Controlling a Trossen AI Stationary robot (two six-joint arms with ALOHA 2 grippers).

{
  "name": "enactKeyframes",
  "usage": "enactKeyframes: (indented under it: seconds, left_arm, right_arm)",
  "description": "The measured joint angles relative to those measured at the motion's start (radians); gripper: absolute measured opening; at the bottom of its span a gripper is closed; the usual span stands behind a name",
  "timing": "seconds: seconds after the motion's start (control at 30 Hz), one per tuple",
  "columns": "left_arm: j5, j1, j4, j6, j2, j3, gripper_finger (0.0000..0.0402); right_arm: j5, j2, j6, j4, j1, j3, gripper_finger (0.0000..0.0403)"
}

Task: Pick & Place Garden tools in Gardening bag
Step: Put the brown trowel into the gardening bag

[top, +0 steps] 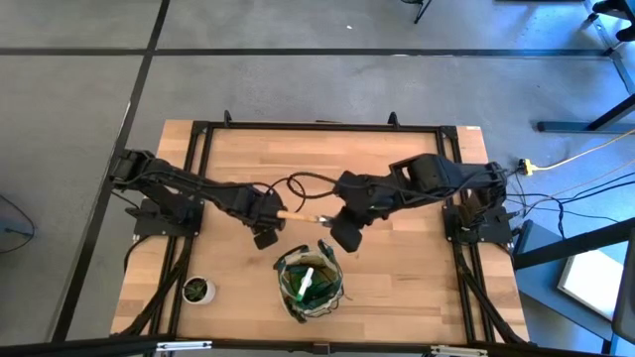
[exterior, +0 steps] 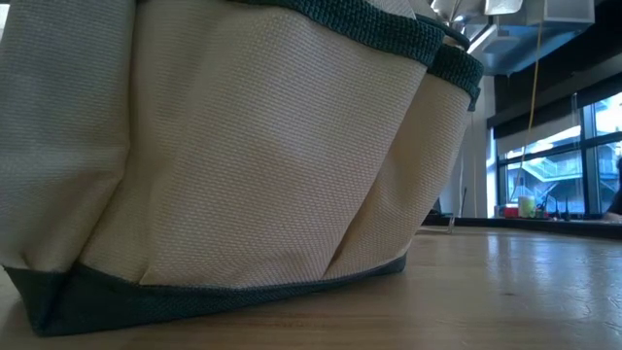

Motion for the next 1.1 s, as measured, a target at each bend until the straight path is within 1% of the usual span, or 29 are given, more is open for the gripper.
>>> enactKeyframes:
  seconds: [0.13,0.2,0.37,0.47,0.57,0.67,0.77,0.87,0.97,1.1]
  left_arm:
    - [-0.019,0.016,0.0,0.037,0.0,0.0,0.0102]
    - [-0.038,0.024,-0.002,0.05,0.0,0.0,0.0102]
    - [-0.052,0.047,-0.009,0.078,0.0,0.0,0.0102]
    - [-0.096,0.056,-0.059,0.077,-0.004,0.0,0.0102]
    - [-0.166,0.064,-0.118,0.077,-0.013,0.0,0.0102]
    - [-0.273,0.069,-0.157,0.07,-0.052,0.0,0.0102]
    - [-0.408,0.056,-0.161,0.075,-0.121,0.0,0.0102]
    - [-0.537,0.018,-0.158,0.09,-0.214,0.0,0.0102]
    - [-0.628,-0.036,-0.109,0.185,-0.308,0.001,0.0102]
    - [-0.667,-0.131,0.072,0.421,-0.404,0.001,0.0102]
  right_arm:
    - [-0.075,0.003,0.118,-0.057,0.001,-0.002,0.0]
    - [-0.079,0.003,0.17,-0.058,0.0,-0.002,0.0]
    - [-0.079,0.003,0.226,-0.075,-0.002,-0.002,0.0]
    - [-0.102,0.003,0.26,-0.077,-0.002,-0.002,0.0]
    - [-0.136,0.003,0.309,-0.078,-0.002,-0.002,0.0]
    - [-0.169,0.0,0.373,-0.083,-0.003,-0.002,0.0]
    - [-0.202,0.0,0.426,-0.093,-0.015,-0.002,0.0]
    - [-0.231,0.0,0.446,-0.096,-0.036,-0.002,0.0]
    - [-0.231,-0.001,0.445,-0.097,-0.064,-0.002,0.0]
    - [-0.209,0.006,0.438,-0.129,-0.139,-0.002,0.0]
